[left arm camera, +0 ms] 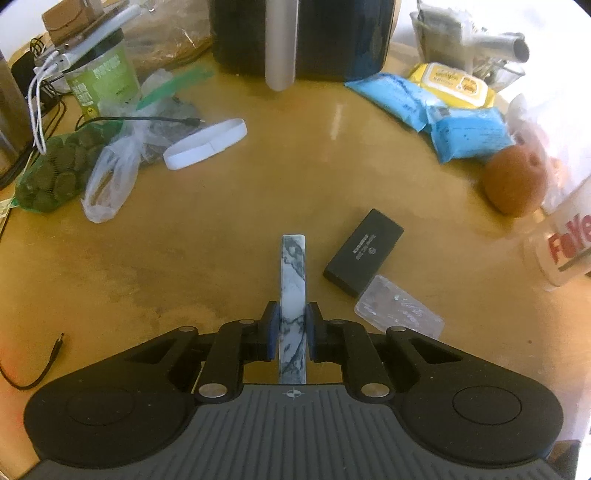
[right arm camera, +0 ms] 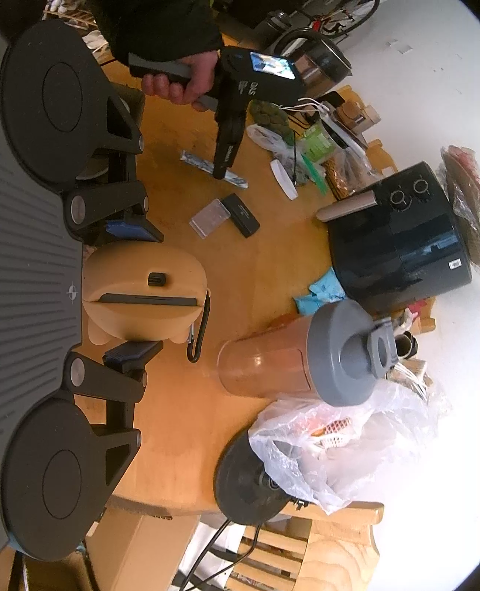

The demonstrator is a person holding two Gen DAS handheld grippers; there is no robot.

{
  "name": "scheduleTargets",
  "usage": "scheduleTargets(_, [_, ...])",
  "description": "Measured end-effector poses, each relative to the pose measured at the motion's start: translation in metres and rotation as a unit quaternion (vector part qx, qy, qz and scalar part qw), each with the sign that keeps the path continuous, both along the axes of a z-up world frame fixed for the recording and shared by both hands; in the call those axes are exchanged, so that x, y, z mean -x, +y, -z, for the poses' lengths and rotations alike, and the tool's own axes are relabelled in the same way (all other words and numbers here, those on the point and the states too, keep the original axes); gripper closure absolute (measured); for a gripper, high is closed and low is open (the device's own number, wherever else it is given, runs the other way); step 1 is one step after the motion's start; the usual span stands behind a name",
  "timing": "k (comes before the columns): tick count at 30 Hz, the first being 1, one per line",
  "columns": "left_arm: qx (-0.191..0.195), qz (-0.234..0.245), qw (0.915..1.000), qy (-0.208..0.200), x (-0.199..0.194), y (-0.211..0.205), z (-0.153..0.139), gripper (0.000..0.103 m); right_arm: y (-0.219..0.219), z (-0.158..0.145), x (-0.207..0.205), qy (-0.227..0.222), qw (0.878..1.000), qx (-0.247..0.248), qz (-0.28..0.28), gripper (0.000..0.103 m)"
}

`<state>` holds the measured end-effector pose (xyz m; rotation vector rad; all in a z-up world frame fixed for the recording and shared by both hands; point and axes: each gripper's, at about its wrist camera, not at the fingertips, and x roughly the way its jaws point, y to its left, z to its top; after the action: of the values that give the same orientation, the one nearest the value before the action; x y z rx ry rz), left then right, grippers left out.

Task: Organize rigid objects
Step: 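Grasp the marble-patterned strip with the left tool while the right tool carries the tan case, then carry the marble strip and the tan case toward the box with both tools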

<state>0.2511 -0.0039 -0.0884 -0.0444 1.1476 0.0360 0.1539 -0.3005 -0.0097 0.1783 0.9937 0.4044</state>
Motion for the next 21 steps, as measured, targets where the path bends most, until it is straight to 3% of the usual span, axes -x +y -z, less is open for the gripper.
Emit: scheduleTargets(21, [0.039, -0.012, 0.9972, -0.062, 0.056, 0.018, -0.087, 0.087, 0.025, -0.008, 0.007, -0.007, 0.999, -0.011, -0.046, 0.046])
